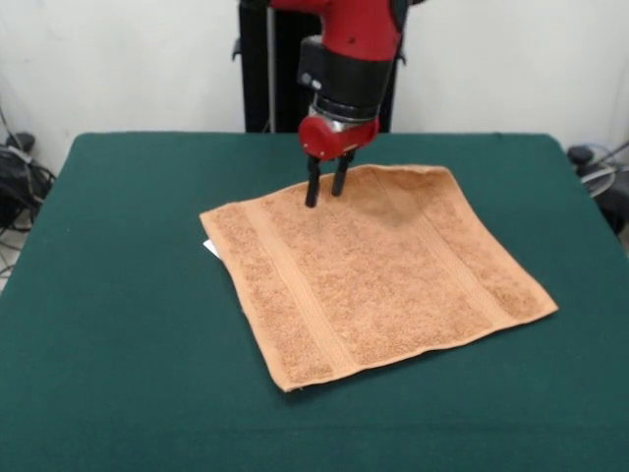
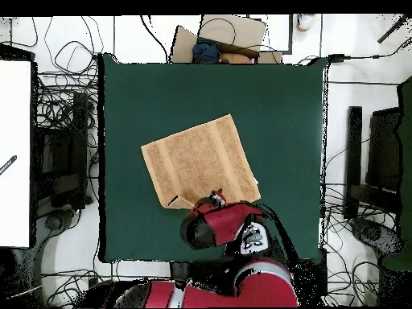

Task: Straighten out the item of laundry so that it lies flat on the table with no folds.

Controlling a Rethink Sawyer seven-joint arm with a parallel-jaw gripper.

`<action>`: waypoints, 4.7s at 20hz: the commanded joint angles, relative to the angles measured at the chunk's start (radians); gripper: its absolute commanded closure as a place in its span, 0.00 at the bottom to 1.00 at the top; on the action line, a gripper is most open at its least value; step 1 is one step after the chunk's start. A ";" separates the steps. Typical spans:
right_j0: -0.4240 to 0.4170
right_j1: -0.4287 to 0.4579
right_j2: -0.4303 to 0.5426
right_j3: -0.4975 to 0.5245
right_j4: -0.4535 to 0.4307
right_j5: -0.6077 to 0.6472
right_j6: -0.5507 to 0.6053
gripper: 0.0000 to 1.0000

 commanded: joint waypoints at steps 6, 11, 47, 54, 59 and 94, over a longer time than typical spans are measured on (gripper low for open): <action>-0.092 0.040 0.279 0.080 0.064 0.124 0.132 0.00; 0.021 -0.009 0.187 0.065 0.032 0.059 0.168 0.00; 0.293 0.002 -0.256 0.024 0.173 -0.215 0.251 0.00; 0.326 0.028 -0.317 0.025 0.212 -0.261 0.232 0.00; 0.251 -0.002 -0.227 0.049 0.187 -0.194 0.215 0.00; -0.335 -0.231 0.379 -0.001 0.452 0.395 0.095 0.00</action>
